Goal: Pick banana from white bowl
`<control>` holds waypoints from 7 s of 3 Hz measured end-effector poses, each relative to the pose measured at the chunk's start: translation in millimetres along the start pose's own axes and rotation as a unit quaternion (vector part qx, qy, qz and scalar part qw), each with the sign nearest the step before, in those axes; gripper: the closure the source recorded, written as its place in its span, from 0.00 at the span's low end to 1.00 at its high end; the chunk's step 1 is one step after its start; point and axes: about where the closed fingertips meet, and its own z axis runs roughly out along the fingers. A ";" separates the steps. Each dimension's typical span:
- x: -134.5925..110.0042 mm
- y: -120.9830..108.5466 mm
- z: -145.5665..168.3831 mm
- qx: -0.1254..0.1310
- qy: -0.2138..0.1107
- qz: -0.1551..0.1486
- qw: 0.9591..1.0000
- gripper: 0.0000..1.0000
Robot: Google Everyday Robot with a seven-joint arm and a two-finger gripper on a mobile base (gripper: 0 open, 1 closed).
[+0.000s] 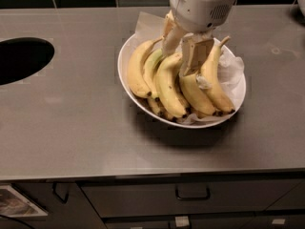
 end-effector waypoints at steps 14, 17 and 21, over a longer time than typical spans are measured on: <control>18.8 -27.4 60.7 -0.057 -0.080 -0.111 0.989 0.93; 18.8 -27.5 60.5 -0.057 -0.080 -0.111 0.989 1.00; 18.8 -27.6 60.2 -0.056 -0.080 -0.111 0.989 1.00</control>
Offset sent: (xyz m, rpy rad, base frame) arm -0.0039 -0.0477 -0.0221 0.0406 0.1419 0.1856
